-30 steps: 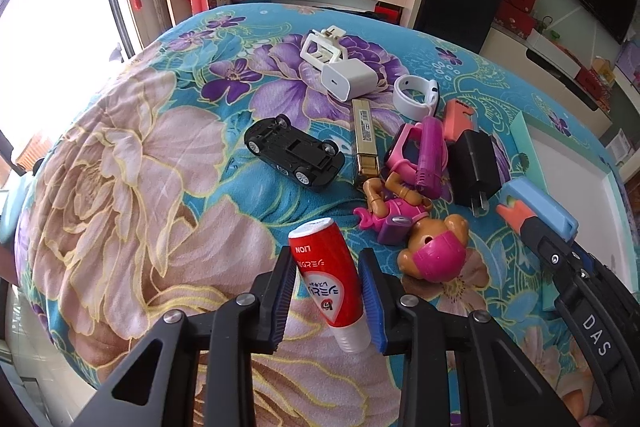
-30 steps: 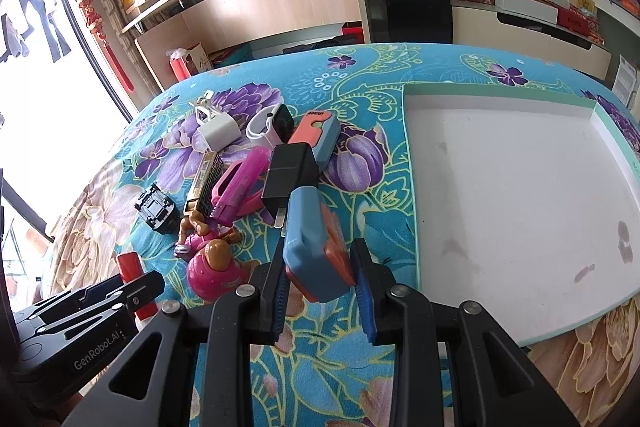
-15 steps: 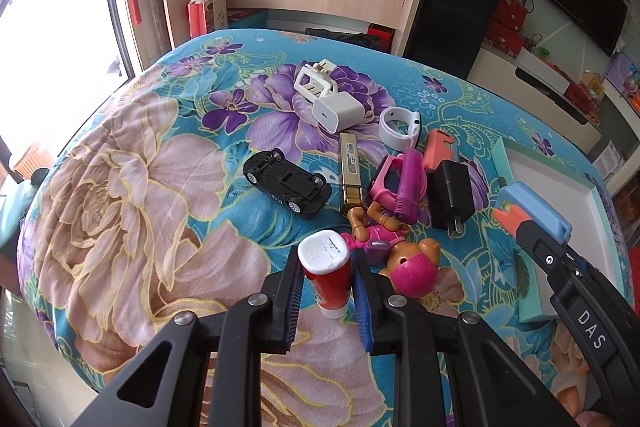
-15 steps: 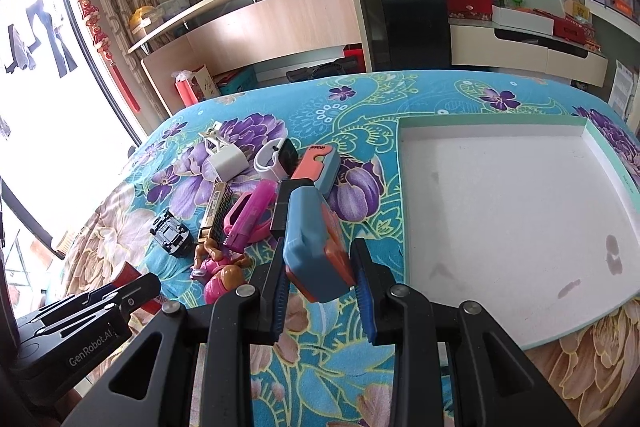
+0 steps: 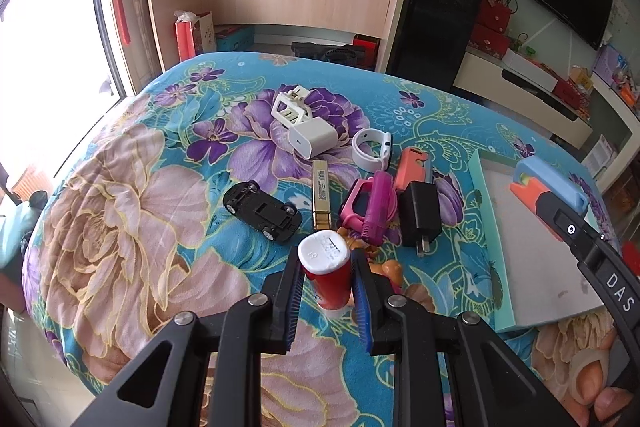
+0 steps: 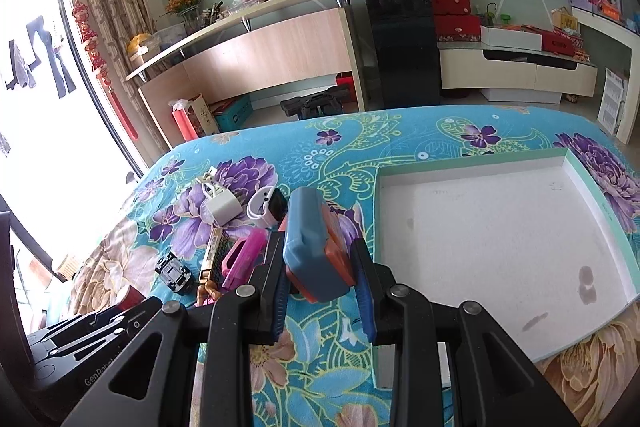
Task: Organize rigid objects
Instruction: 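Lift and carry the bottle with the left tool while the right tool carries the toy to the tray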
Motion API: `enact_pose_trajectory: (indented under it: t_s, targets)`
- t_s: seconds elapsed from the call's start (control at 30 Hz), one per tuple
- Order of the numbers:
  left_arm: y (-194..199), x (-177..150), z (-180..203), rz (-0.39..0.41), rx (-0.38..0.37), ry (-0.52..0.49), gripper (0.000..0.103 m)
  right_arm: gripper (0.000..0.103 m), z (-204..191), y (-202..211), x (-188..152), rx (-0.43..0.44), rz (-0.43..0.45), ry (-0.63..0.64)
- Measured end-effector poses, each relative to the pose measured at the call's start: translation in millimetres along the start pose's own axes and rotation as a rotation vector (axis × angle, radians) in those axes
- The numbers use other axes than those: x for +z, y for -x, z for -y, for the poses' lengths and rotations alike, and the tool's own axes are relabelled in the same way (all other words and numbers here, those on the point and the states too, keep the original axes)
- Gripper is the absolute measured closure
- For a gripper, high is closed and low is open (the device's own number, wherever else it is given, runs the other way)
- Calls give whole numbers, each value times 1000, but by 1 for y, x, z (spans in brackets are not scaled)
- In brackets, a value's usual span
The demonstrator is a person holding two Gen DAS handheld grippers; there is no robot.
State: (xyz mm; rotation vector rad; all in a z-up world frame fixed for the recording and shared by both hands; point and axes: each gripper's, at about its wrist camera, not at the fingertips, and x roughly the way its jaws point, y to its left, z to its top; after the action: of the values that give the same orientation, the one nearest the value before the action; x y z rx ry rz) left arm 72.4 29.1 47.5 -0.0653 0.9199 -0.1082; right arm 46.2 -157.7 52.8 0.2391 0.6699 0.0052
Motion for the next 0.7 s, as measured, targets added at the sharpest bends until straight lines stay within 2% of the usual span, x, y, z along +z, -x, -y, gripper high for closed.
enact_pose_trajectory:
  t_s: [0.3, 0.43, 0.57, 0.7]
  targets:
    - [5, 25, 84, 22, -52, -198, 78, 72, 65, 9, 10, -101, 55, -62]
    - [1, 35, 128, 38, -61, -287, 78, 72, 97, 11, 9, -180, 73, -71]
    - [-12, 38, 167, 13, -97, -353, 78, 72, 127, 9, 6, -232, 80, -120]
    - [-29, 39, 201, -5, -96, -400, 78, 72, 148, 11, 5, -258, 99, -164]
